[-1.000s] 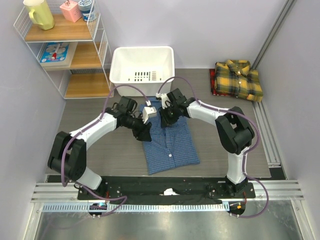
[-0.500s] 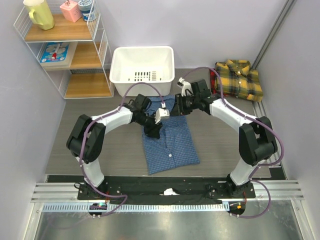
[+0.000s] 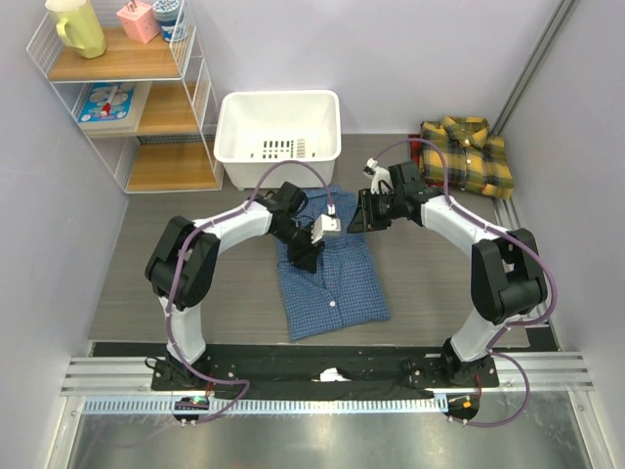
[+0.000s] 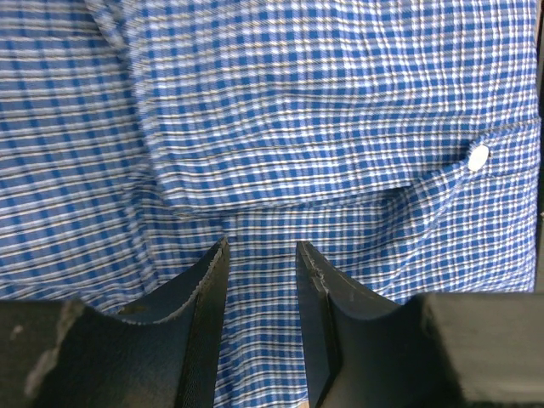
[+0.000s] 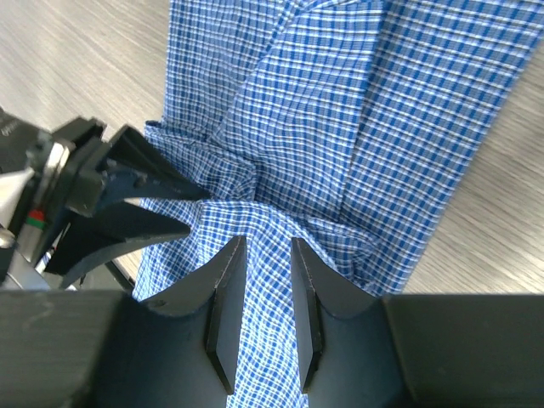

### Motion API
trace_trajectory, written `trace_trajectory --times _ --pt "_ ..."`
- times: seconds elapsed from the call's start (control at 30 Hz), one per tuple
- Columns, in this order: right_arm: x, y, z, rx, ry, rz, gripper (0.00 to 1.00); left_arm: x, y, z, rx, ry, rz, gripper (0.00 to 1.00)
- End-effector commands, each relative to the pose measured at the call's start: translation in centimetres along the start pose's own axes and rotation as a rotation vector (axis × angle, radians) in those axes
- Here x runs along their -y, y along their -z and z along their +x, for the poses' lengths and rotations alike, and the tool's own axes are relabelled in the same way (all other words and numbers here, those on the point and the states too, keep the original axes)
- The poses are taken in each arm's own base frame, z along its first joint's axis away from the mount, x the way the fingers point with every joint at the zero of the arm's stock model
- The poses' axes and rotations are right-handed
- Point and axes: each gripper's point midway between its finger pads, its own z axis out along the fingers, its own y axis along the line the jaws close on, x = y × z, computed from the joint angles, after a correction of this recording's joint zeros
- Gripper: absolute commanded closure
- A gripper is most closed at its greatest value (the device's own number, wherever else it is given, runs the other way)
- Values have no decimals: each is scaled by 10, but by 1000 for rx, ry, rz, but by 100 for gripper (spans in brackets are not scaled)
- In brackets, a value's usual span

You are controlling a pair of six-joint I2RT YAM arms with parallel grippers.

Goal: Fold and stack the long sleeve shirts
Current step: Fold the shirt

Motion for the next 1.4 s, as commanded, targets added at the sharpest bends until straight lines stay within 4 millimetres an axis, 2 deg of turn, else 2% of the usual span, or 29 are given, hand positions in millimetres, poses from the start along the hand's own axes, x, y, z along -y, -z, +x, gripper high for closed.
trace_trajectory --times 0.0,0.2,0.23,0.27,0.3,0.6,0.63,0.77,1.0,1.13,1.37 --pt "-8 14 -18 51 39 -25 67 6 -1 -2 -30 -18 21 62" --pt "-6 16 -19 55 32 -24 66 4 -4 -2 -43 -12 17 63" --pt "-6 15 -20 56 31 -28 67 0 -3 -4 -42 -20 -3 62" --pt "-7 16 -19 54 29 -32 67 -2 -3 -3 -43 2 -21 54" --pt "-7 15 -19 52 28 -33 66 -3 -3 -4 -41 -7 -31 52" --pt "-7 13 -17 39 7 -46 66 -13 -5 -4 -52 14 -43 47" --pt "-7 13 -17 39 7 -46 66 -12 -6 -2 -60 11 -30 48" --pt "-5 12 -16 34 6 -40 66 -3 -5 -2 -59 -9 13 65" --pt "-5 10 -13 24 -4 -49 66 19 8 -10 0 -51 36 82" --pt "-7 8 -9 6 -23 -74 66 20 12 -17 24 -36 18 100" --pt "-22 7 12 -56 -98 -169 71 20 21 -27 48 -52 -17 100"
